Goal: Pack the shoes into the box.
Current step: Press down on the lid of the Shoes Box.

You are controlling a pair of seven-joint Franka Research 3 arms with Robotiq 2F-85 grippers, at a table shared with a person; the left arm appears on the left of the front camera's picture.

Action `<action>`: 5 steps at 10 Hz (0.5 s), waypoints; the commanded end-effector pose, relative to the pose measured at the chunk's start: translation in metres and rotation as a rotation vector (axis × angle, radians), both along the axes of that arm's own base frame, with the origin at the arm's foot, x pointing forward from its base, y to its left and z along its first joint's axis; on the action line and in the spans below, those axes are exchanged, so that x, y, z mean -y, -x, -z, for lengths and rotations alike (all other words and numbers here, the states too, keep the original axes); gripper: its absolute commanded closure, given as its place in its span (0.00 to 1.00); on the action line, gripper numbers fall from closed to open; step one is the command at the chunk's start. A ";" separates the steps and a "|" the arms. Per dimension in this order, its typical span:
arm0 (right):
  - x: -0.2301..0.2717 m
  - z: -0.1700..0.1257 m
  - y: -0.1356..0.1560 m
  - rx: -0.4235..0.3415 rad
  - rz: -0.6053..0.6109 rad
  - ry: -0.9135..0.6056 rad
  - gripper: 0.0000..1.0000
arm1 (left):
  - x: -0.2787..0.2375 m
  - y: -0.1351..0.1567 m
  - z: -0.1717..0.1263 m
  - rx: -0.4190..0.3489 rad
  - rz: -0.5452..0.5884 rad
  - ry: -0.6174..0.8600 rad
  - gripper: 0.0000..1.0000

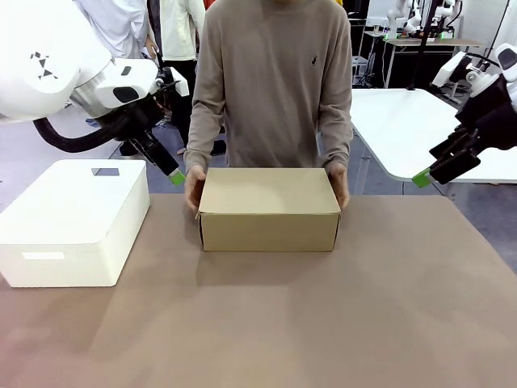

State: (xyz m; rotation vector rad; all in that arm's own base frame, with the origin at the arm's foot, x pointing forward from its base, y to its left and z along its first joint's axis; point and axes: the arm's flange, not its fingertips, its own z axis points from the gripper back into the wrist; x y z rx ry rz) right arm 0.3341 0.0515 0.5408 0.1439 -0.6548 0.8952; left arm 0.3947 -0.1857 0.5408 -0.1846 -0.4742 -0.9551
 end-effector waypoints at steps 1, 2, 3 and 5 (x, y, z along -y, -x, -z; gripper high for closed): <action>0.000 0.000 -0.002 0.009 0.002 -0.004 0.00 | 0.000 0.000 -0.001 -0.001 -0.017 -0.016 0.00; 0.000 0.000 -0.002 0.009 0.002 -0.004 0.00 | 0.000 0.000 -0.001 -0.001 -0.017 -0.016 0.00; 0.000 0.000 -0.002 0.009 0.002 -0.004 0.00 | 0.000 0.000 -0.001 -0.001 -0.017 -0.016 0.00; 0.000 0.000 -0.002 0.009 0.002 -0.004 0.00 | 0.000 0.000 -0.001 -0.001 -0.017 -0.016 0.00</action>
